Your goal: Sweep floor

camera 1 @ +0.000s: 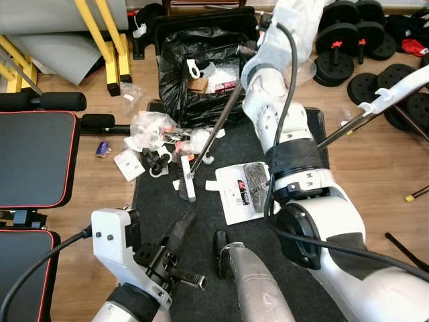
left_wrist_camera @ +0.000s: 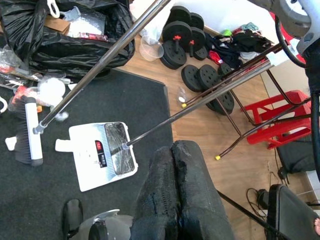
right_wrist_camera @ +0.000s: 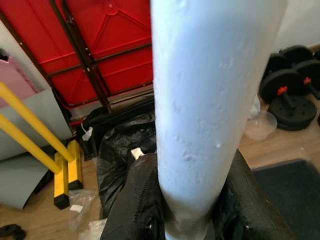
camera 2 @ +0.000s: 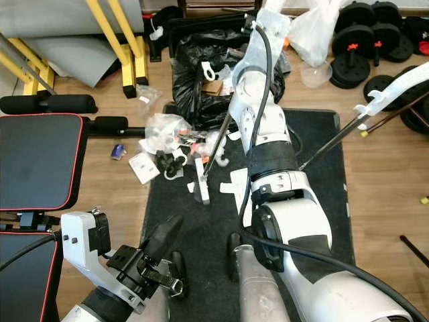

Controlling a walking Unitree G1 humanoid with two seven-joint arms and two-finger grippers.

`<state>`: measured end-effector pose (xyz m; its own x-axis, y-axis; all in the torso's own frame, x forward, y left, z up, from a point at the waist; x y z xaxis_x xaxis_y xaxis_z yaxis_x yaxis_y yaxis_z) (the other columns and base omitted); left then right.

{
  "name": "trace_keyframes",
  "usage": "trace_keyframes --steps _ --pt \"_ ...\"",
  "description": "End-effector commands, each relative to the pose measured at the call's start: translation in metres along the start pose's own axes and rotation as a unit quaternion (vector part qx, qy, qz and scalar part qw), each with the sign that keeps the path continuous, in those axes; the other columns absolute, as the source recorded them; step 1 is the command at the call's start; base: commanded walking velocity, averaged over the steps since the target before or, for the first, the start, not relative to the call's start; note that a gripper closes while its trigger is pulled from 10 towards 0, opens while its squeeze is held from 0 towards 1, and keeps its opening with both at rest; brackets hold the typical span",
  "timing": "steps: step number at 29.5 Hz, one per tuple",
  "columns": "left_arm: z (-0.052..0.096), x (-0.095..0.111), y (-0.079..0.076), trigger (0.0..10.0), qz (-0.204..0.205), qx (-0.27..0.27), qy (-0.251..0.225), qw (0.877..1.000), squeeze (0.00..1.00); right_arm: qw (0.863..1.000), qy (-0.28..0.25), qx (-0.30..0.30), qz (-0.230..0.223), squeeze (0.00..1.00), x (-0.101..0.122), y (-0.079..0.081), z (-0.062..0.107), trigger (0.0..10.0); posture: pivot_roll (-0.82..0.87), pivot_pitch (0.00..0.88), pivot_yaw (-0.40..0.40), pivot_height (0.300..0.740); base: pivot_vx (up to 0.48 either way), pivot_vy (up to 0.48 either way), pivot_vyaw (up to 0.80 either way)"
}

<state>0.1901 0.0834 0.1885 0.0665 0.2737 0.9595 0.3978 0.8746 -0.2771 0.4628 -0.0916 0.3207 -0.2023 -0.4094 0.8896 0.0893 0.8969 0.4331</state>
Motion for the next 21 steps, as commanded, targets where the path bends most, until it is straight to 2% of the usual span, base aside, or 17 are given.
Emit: trace_keyframes --steps 1,4,6,9,14,21 --pt "0.003 -0.005 -0.003 10.0 0.009 -0.010 0.013 1.000 0.00 0.999 -0.003 -0.018 0.043 0.00 -0.007 -0.009 0.001 10.0 -0.02 0.374 -0.068 0.740 0.000 0.000 0.00" --pt "0.004 -0.005 -0.003 10.0 0.010 -0.010 0.013 1.000 0.00 0.997 -0.025 -0.028 0.064 0.00 0.008 -0.012 -0.002 10.0 -0.02 0.373 -0.068 0.740 0.000 0.000 0.00" --pt "0.004 -0.005 -0.003 10.0 0.010 -0.010 0.013 1.000 0.00 0.997 -0.025 -0.028 0.064 0.00 0.008 -0.012 -0.002 10.0 -0.02 0.373 -0.068 0.740 0.000 0.000 0.00" --pt "0.003 -0.006 -0.003 10.0 0.009 -0.009 0.013 1.000 0.00 0.995 -0.042 -0.032 0.081 0.00 0.019 -0.013 -0.004 10.0 -0.02 0.371 -0.068 0.740 0.000 0.000 0.00" --pt "0.003 -0.006 -0.003 10.0 0.009 -0.009 0.013 1.000 0.00 0.995 -0.043 -0.031 0.081 0.00 0.021 -0.012 -0.004 10.0 -0.02 0.371 -0.068 0.740 0.000 0.000 0.00" --pt "0.002 -0.006 -0.002 10.0 0.009 -0.010 0.012 1.000 0.00 0.992 -0.045 -0.038 0.108 0.00 0.027 -0.013 -0.005 10.0 -0.02 0.370 -0.068 0.740 0.000 0.000 0.00"
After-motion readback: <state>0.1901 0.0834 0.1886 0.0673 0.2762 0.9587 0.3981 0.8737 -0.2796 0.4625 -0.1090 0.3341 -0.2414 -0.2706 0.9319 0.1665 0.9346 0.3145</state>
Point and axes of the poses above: a point about 5 cm out from each wrist's last joint towards the gripper, its own z axis pointing back from the gripper into the wrist, its own x axis along the axis of the wrist's last joint, y = z × x, the point moved 6 cm from there along -z, pointing out of the wrist towards the gripper, and after that the axes turned 10 degrees about -z, right-handed, at the moved point
